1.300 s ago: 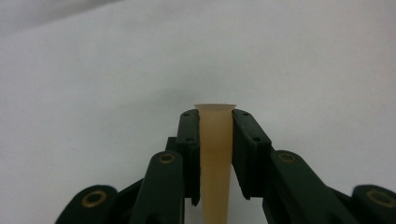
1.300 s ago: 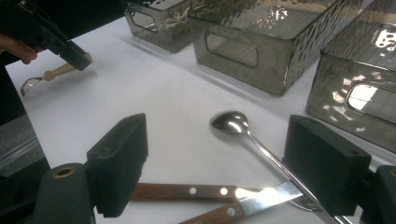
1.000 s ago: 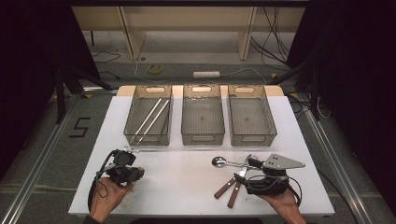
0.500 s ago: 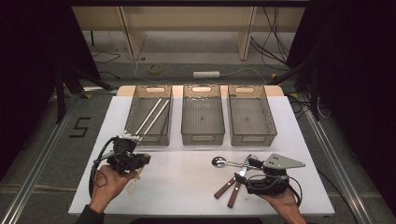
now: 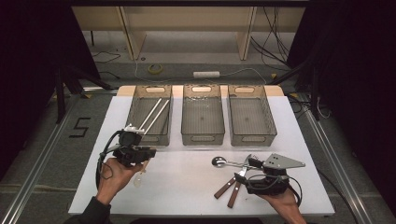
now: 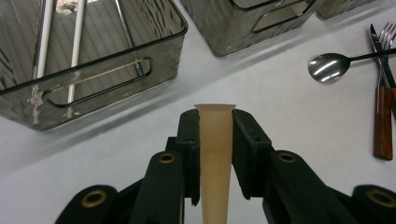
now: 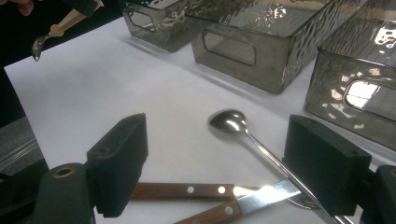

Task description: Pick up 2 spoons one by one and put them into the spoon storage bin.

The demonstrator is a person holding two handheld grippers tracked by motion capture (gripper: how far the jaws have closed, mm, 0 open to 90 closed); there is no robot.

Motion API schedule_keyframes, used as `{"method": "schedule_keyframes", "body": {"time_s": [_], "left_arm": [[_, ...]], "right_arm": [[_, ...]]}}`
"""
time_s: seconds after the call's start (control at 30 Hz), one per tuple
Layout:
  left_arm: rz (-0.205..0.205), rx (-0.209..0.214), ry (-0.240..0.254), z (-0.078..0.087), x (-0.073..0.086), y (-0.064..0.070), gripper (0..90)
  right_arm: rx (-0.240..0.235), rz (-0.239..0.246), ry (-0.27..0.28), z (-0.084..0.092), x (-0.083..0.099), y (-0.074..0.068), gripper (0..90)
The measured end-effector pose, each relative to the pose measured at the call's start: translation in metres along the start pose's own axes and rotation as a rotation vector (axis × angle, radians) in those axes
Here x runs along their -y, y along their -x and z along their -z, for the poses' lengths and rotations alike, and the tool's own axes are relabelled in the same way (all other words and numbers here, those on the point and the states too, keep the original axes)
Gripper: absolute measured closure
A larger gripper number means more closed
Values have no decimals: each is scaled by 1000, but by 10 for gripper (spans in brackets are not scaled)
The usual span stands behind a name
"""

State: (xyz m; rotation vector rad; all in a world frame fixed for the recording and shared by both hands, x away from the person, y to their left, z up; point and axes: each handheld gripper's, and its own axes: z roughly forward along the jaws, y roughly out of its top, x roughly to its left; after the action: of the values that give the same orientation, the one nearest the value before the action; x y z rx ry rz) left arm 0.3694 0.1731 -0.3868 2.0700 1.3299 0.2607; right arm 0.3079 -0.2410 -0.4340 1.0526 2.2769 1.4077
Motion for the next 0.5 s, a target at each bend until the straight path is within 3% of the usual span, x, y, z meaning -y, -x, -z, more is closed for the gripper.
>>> {"method": "schedule_keyframes", "body": {"time_s": [0.5], "left_arm": [[-29,48,61,-6,-24,8,738]], "right_arm": [[-2,0,-1,0,0,0,226]]}}
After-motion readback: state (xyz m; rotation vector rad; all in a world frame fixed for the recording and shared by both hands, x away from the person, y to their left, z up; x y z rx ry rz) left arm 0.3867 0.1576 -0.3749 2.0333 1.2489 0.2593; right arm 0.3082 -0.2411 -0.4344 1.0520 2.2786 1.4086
